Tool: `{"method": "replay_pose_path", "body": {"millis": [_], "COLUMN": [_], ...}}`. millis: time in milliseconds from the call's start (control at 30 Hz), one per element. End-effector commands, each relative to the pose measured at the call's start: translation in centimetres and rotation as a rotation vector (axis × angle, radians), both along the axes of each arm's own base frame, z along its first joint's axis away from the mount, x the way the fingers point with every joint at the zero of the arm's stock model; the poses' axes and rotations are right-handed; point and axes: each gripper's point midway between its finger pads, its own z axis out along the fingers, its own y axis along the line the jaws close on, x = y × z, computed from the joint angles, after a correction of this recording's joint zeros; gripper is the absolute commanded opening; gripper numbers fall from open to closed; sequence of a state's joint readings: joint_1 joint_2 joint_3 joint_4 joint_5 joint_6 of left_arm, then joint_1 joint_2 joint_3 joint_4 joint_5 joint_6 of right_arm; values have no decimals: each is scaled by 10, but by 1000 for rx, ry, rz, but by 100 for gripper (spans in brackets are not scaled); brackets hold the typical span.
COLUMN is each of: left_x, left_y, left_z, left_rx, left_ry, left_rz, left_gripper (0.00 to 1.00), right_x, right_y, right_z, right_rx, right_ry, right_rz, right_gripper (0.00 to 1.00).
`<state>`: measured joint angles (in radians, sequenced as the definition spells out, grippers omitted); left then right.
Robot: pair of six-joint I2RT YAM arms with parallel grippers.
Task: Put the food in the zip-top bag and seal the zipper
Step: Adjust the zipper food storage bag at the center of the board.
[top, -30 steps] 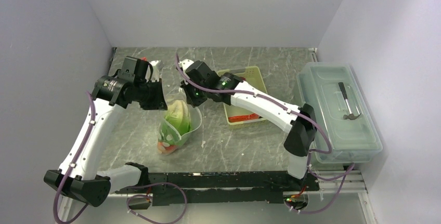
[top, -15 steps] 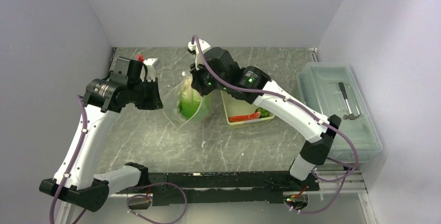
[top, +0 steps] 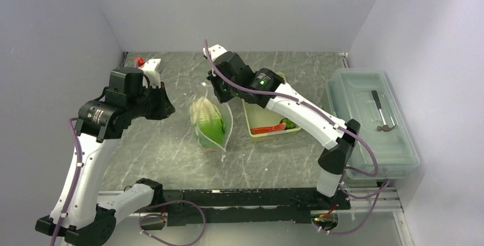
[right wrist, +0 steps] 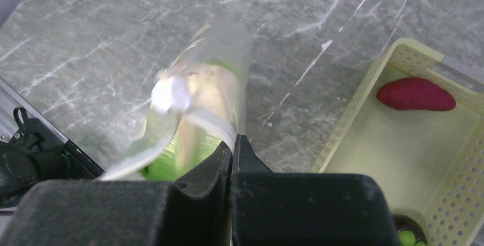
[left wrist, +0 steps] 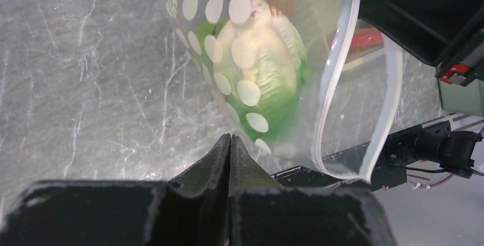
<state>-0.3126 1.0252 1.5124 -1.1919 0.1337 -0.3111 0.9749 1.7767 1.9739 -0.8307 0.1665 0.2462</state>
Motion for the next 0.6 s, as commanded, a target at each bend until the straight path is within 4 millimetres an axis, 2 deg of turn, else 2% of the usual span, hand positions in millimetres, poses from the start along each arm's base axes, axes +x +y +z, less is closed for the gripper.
{"method": "replay_pose_path", "body": {"millis": [0,67,167,233,433,567], "left_x": [2,2,4,4,5,12], "left_y": [-8,-11,-8,-12,-34,-32], "left_z": [30,36,33,32,37,28], "left_rx": [-56,-71,-55,-70,-170,-152], "left_ry": [-68,-93,-88,-74,-75,-84], "left_rz": [-25,-41,-33,-46,-114,-101], "left_gripper": [6,8,10,15,50,70], "right_x": [15,10,8,9,6,5], "right_y": [-7,-6,1,2,7,10], "right_z": [27,22,31,27,32,33], "right_rx": [50,33,105,85,95,96], "right_ry": [-5,12,-12,-1,2,7], "right_rz": [-59,-46,-23,-23,1,8], "right_gripper": [0,0,0,0,0,0]}}
